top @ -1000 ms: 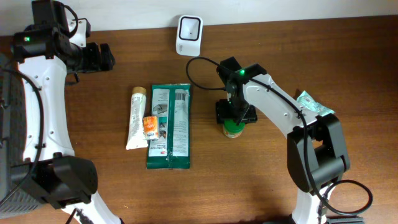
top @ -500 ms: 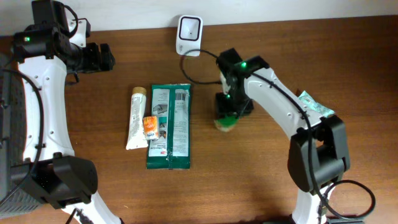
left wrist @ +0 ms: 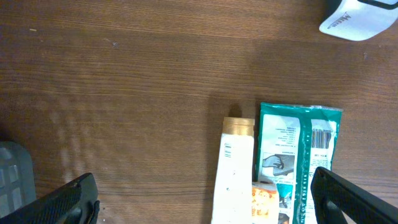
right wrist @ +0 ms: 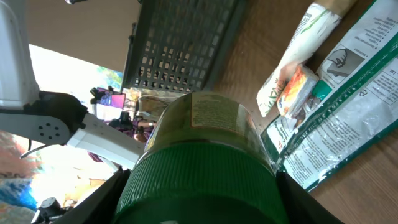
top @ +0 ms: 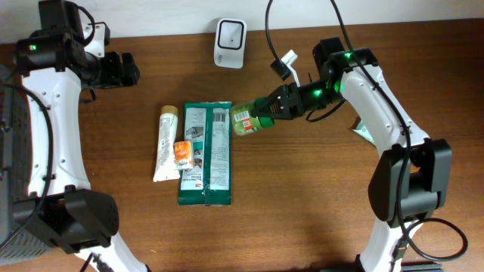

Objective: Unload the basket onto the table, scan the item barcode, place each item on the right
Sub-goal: 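Lift the jar and hold its label over the white scanner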

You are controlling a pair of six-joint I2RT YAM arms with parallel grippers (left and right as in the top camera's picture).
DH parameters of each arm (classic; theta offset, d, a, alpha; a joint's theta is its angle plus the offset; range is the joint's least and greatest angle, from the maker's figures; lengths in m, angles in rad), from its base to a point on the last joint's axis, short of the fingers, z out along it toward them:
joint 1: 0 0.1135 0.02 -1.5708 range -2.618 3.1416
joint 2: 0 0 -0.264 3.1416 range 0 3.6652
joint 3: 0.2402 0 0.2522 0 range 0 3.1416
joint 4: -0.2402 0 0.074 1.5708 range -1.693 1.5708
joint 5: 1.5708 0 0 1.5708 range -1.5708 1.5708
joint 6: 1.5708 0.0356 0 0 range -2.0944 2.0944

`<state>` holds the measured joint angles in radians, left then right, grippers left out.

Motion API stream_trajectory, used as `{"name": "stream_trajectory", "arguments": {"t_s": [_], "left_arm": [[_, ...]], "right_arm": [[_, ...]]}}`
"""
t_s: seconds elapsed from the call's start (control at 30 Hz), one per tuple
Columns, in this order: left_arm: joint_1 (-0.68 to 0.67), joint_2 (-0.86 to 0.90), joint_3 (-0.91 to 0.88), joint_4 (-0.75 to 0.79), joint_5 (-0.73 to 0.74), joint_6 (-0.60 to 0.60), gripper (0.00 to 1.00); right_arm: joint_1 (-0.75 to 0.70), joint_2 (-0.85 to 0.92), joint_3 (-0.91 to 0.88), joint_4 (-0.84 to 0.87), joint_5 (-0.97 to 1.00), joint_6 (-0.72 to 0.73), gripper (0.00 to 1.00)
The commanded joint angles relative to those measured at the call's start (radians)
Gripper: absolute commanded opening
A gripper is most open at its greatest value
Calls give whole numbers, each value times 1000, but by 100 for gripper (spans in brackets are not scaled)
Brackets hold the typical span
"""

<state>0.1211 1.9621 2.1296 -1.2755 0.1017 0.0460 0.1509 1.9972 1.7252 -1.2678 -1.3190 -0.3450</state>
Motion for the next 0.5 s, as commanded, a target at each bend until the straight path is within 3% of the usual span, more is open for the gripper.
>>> {"name": "stream_trajectory", "arguments": {"t_s": [0.0, 0.23, 0.33, 0.47], "left_arm": [[6, 7, 1, 2, 7, 12, 99], [6, 7, 1, 2, 7, 12, 99], [6, 7, 1, 2, 7, 12, 99], [6, 7, 1, 2, 7, 12, 99]], "right_arm": [[-1, -11, 22, -9, -77, -20, 49], [18, -11, 22, -46, -36, -13, 49], [110, -11, 22, -10, 244, 106, 49], [219, -11, 60, 70, 702, 375, 50]]}}
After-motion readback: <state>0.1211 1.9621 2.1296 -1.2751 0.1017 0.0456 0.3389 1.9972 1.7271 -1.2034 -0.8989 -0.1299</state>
